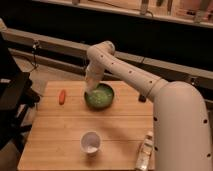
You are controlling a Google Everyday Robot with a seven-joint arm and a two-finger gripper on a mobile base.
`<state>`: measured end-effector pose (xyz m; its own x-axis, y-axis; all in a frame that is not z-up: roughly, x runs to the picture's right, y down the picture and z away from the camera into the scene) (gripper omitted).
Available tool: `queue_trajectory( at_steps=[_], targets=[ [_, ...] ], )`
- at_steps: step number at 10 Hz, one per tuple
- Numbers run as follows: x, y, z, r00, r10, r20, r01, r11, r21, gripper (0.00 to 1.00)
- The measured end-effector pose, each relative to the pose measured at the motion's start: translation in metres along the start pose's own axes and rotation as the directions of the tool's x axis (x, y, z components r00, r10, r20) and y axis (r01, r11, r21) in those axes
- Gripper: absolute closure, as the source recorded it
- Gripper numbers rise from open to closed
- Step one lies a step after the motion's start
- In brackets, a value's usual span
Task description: Place the white sponge in the ceramic bowl
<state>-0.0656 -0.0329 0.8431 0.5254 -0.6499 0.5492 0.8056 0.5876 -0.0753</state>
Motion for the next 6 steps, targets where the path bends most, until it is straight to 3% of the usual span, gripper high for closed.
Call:
queue_trajectory(
  at_steps=[6],
  targets=[
    [0.0035,0.0042,-0.0002,0.999,0.048,0.001,-0.048,0.999,0.013,0.99]
  ],
)
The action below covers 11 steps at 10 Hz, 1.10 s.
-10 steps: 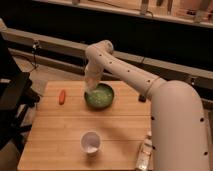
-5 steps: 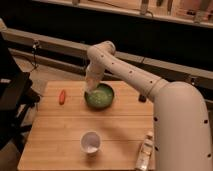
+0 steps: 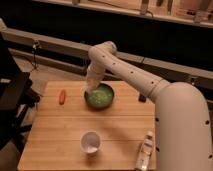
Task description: Place the white sponge in the ceramic bowl
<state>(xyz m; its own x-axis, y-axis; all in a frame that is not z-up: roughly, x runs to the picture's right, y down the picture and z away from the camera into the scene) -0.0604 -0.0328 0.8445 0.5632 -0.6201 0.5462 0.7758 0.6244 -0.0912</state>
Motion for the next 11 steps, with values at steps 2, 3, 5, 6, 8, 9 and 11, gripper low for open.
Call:
queue_trajectory(
  at_steps=[2,3,5,6,8,9,11],
  targets=[
    [0.0016,0.0015,-0.0007,1.000,0.013,0.000,-0.013,1.000,0.003,0.99],
    [0.0020,0.0014,-0.0008,1.000,0.019,-0.001,-0.019,1.000,0.006,0.99],
    [0.0041,0.0037,-0.0013,0.999,0.036,-0.001,-0.036,0.999,0.009,0.99],
    [0.0052,0.0049,-0.0015,0.999,0.042,-0.001,-0.042,0.999,0.011,0.99],
    [0.0061,0.0042,-0.0014,0.999,0.052,0.000,-0.052,0.999,0.015,0.99],
    [0.0062,0.0041,-0.0015,0.998,0.057,0.000,-0.057,0.998,0.018,0.99],
    [0.0083,0.0053,-0.0017,0.998,0.068,-0.001,-0.068,0.997,0.021,0.88]
  ],
)
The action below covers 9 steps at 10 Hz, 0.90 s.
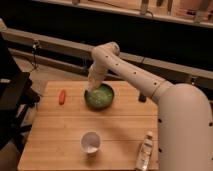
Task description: Place the white sponge in the ceramic bowl
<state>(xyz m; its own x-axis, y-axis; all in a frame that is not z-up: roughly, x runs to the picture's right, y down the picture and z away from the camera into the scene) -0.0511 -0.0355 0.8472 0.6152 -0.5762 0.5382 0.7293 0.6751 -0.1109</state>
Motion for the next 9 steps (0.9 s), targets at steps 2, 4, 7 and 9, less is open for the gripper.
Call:
queue_trajectory(
  at_steps=[2,4,7,9],
  targets=[
    [0.0015,0.0002,0.0001,1.000,0.010,0.000,-0.010,1.000,0.004,0.77],
    [0.0025,0.0003,0.0001,1.000,0.020,0.000,-0.020,1.000,0.008,0.77],
    [0.0045,0.0006,-0.0001,0.999,0.034,0.000,-0.034,0.999,0.013,0.77],
    [0.0059,0.0008,-0.0004,0.999,0.044,0.000,-0.044,0.999,0.016,0.77]
  ],
)
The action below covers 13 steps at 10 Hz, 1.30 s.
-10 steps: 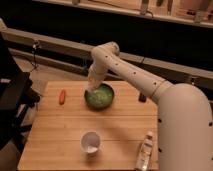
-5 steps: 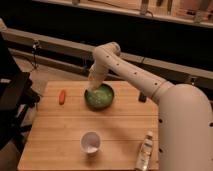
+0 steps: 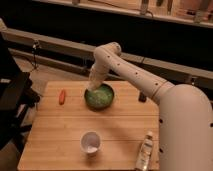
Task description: Place the white sponge in the ceramic bowl
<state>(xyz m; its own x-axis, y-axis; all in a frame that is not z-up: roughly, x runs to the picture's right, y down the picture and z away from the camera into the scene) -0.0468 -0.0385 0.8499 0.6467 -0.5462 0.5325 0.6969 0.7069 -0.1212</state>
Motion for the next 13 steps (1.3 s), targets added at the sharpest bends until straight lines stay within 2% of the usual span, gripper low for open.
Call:
queue_trajectory(
  at_steps=[7,10,13],
  targets=[
    [0.0047,0.0005,0.0000,0.999,0.033,0.000,-0.033,0.999,0.012,0.76],
    [0.0072,0.0004,-0.0005,0.999,0.045,-0.001,-0.045,0.999,0.017,0.52],
    [0.0088,0.0005,-0.0006,0.999,0.053,-0.001,-0.053,0.998,0.020,0.50]
  ],
)
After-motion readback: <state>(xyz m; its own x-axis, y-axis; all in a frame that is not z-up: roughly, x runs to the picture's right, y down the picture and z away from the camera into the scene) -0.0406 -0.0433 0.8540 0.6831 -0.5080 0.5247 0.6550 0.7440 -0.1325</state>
